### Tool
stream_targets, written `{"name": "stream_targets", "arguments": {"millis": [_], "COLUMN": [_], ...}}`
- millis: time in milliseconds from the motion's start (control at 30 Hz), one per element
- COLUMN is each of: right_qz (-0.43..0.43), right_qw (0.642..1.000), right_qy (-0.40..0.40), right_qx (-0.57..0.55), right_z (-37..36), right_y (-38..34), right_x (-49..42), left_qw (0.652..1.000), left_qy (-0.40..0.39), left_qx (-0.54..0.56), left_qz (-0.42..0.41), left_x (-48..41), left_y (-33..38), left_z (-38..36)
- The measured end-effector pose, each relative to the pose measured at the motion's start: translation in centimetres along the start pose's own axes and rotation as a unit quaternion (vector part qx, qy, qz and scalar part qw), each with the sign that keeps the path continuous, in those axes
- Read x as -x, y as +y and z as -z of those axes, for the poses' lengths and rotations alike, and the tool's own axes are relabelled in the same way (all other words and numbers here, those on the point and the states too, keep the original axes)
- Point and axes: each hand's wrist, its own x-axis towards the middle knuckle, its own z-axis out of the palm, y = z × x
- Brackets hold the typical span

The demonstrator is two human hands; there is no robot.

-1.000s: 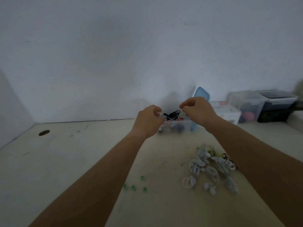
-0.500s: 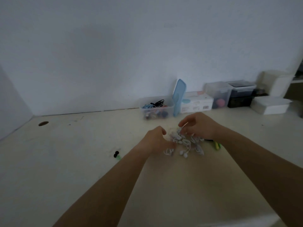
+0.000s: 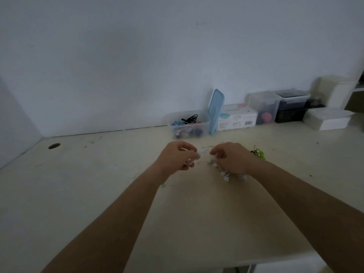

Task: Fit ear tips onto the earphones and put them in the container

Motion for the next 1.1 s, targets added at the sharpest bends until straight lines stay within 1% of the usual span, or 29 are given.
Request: {"name": "stream_targets", "arguments": {"millis": [100, 167, 333, 367, 433, 500, 567, 633, 700, 800, 867, 900, 1000, 1067, 1100], "right_qz": [-0.001, 0.009, 0.071, 0.077, 0.073, 0.068, 0.066, 0.057, 0.036, 0.003, -0.001, 0.001, 0.019, 0.029, 0.031], "right_qw": [1.0, 0.997, 0.976, 0.97, 0.962, 0.969, 0.984, 0.992, 0.993, 0.988, 0.982, 0.976, 0.94, 0.92, 0.917], "right_qy": [0.028, 0.061, 0.133, 0.136, 0.117, 0.09, 0.059, 0.047, 0.071, 0.126, 0.143, 0.148, 0.151, 0.151, 0.154], "right_qx": [-0.011, -0.045, -0.158, -0.186, -0.237, -0.219, -0.156, -0.106, -0.086, -0.089, -0.125, -0.16, -0.307, -0.361, -0.367], "right_z": [-0.2, -0.1, 0.6, 0.7, 0.7, 0.6, 0.2, -0.2, -0.2, 0.5, 1.3, 1.7, 2.9, 3.7, 4.0], "right_y": [-0.1, -0.5, -2.8, -3.4, -4.2, -4.5, -4.3, -3.9, -3.4, -2.1, -1.4, -1.1, -1.4, -1.8, -1.9], "right_x": [-0.2, -0.1, 0.4, 0.5, 0.7, 0.5, 0.0, -0.3, -0.4, -0.7, -1.0, -1.1, -1.2, -1.3, -1.4], "left_qw": [0.994, 0.987, 0.982, 0.981, 0.979, 0.977, 0.976, 0.975, 0.972, 0.968, 0.97, 0.972, 0.977, 0.976, 0.975], "left_qy": [-0.028, -0.036, -0.034, -0.034, -0.037, -0.042, -0.044, -0.045, -0.038, -0.027, -0.019, -0.011, 0.01, 0.013, 0.013], "left_qx": [0.106, 0.154, 0.186, 0.189, 0.199, 0.208, 0.212, 0.218, 0.23, 0.248, 0.242, 0.234, 0.212, 0.215, 0.22], "left_qz": [0.016, 0.023, 0.029, 0.029, 0.03, 0.029, 0.023, 0.012, 0.0, -0.008, -0.004, 0.001, 0.02, 0.028, 0.029], "left_x": [0.7, 1.0, 1.8, 1.9, 2.2, 2.3, 2.4, 2.4, 2.3, 2.0, 1.8, 1.7, 1.5, 1.3, 1.3], "left_y": [0.0, -0.1, -0.4, -0.4, -0.3, -0.3, -0.2, -0.1, 0.2, 0.4, 0.2, 0.0, -0.5, -0.7, -0.7], "left_z": [1.2, 1.8, 2.7, 2.8, 2.9, 3.0, 3.0, 2.9, 3.0, 3.6, 3.8, 3.7, 3.1, 2.6, 2.5]}}
